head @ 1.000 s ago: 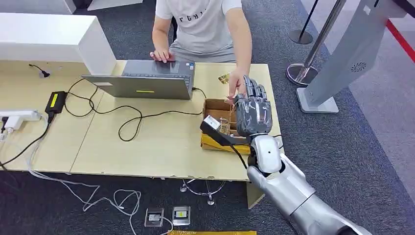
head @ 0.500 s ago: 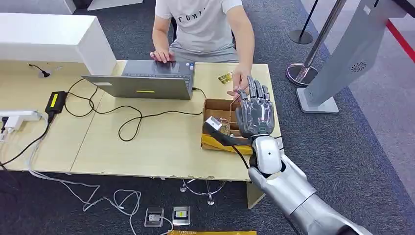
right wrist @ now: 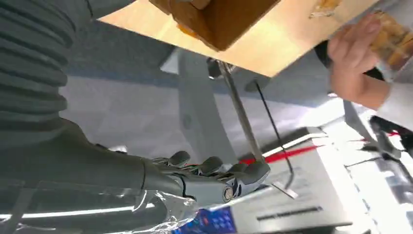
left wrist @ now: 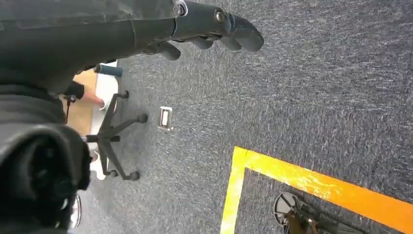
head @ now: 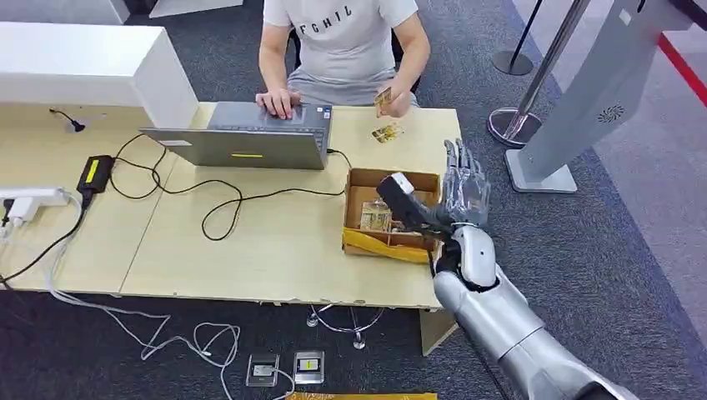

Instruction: Pass the card to the sensor for recognition and then transmit it.

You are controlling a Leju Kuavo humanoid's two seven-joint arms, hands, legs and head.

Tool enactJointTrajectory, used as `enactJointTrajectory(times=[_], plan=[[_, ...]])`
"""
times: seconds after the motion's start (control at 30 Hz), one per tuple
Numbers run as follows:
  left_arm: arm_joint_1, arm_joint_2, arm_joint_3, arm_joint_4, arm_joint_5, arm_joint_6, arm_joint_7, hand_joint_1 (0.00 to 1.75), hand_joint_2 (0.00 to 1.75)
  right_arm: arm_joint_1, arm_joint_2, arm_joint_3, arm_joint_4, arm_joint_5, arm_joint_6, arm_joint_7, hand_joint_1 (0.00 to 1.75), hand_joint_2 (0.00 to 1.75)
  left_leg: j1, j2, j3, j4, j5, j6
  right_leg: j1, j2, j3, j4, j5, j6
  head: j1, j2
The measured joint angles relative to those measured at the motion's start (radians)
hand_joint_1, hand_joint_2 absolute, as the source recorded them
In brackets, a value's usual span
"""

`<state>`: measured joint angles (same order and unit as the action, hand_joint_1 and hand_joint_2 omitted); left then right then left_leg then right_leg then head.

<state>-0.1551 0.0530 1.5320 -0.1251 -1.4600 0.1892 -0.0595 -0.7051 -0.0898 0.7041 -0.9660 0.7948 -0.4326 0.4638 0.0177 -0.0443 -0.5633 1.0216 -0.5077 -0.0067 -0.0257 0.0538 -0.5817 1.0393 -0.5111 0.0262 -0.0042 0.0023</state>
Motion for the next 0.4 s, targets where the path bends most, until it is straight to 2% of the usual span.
enactJointTrajectory(times=[0.13,0.3,0.4], plan=[[0.002,0.0,0.0,0.0,0.017,0.001,0.036,0.0,0.0,0.002,-0.034,-0.049,0.004,-0.131,-0.001,0.02,0.0,1.75,0.0,0.0,0.0,0.0,0.0,0.0,0.0,0.001,0.0,0.0,0.0,0.0,0.0,0.0],[0.005,0.005,0.002,0.0,0.023,0.0,0.071,0.0,0.0,0.026,-0.127,-0.141,-0.011,-0.423,-0.035,0.028,0.0,1.75,0.0,-0.002,0.014,0.001,0.001,0.001,0.0,-0.002,-0.002,-0.001,0.001,0.001,0.0,0.0],[0.008,0.005,0.002,0.0,0.026,-0.001,0.076,0.0,0.0,0.038,-0.178,-0.176,-0.022,-0.504,-0.06,0.049,0.0,1.75,-0.001,-0.001,0.016,0.001,0.001,0.002,-0.001,0.001,-0.002,-0.001,0.002,0.001,0.0,0.0]])
